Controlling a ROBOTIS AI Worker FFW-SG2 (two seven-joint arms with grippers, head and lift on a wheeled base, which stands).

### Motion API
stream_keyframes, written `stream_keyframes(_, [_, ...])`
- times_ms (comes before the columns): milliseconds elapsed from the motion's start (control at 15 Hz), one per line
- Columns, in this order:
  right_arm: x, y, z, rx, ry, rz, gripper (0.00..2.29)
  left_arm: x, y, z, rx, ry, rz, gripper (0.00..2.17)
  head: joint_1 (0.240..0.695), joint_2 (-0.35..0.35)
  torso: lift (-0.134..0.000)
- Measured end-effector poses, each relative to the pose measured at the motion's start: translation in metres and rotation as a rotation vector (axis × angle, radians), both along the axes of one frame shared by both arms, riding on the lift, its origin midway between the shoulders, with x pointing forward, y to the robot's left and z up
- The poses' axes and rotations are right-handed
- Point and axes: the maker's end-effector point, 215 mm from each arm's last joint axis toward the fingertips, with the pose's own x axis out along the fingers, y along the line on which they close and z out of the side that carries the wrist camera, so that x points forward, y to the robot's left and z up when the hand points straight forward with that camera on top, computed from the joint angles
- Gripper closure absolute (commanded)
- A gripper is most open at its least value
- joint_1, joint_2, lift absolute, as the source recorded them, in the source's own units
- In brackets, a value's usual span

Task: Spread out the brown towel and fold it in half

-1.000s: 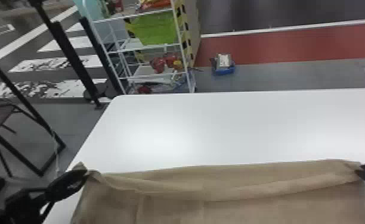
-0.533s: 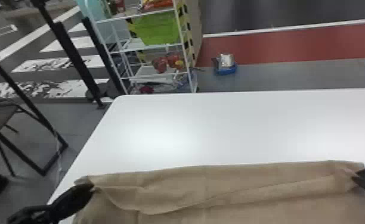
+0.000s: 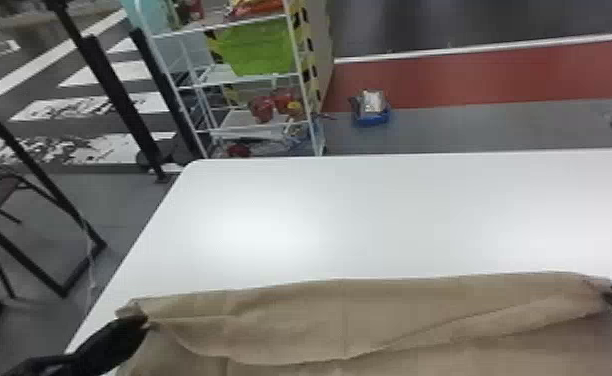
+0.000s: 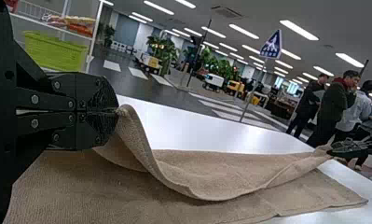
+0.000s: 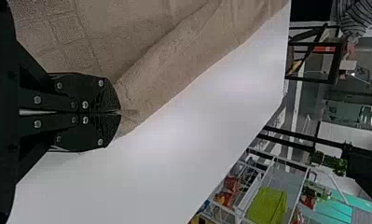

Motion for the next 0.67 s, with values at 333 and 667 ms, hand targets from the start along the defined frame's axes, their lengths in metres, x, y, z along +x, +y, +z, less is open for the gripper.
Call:
stream_keyframes(333, [-0.006, -0.005, -0.011, -0.039, -0.007, 0.022, 1.17, -0.002, 0.004, 0.005, 0.008, -0.017, 0.004, 1.37, 0.695, 0.283, -0.134])
stream_keyframes(667, [-0.006, -0.023, -0.002, -0.06, -0.025, 0.0, 1.17, -0.015, 0.009, 0.005, 0.051, -0.016, 0.007, 1.37, 0.695, 0.269, -0.134])
